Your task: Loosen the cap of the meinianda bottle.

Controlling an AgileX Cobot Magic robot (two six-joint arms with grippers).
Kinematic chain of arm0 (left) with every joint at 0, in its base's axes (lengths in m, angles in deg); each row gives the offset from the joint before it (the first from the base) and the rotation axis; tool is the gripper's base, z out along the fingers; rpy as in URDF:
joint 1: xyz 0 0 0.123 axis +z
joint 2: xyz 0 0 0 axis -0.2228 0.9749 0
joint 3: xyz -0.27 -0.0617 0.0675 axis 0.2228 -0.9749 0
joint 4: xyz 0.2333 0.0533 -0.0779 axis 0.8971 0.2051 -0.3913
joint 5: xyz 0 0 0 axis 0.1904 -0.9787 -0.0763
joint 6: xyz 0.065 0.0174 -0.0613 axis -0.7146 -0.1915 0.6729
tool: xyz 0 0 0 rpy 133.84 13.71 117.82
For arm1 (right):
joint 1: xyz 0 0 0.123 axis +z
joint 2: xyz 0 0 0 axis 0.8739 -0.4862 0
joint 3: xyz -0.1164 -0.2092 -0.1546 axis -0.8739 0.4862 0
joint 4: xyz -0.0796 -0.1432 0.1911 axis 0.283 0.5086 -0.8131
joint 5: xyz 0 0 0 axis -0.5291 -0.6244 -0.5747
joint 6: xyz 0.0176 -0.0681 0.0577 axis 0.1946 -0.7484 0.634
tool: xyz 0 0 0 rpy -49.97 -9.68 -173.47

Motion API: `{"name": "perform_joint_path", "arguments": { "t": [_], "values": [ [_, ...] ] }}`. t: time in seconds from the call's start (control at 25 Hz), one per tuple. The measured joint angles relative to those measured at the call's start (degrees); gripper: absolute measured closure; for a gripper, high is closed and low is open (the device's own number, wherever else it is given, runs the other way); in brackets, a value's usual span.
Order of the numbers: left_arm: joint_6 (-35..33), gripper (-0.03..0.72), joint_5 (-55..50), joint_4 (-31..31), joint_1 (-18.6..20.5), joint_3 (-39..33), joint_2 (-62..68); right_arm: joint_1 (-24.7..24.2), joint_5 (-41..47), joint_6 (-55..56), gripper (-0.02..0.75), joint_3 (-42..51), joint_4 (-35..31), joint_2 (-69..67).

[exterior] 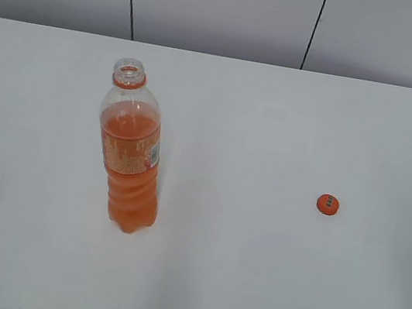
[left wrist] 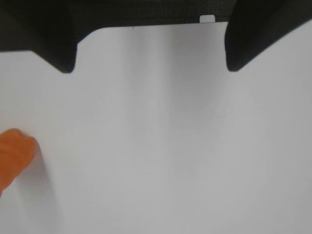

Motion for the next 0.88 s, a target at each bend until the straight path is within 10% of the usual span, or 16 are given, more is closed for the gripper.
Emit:
{"name": "perform_joint_path", "arguments": {
  "t": [0.88],
  "values": [
    [0.0, 0.126, -0.1, 0.2, 0.0, 0.0, -16.6, 0.0, 0.4, -2.6, 0.234, 4.3, 0.0, 29.8]
  ]
}}
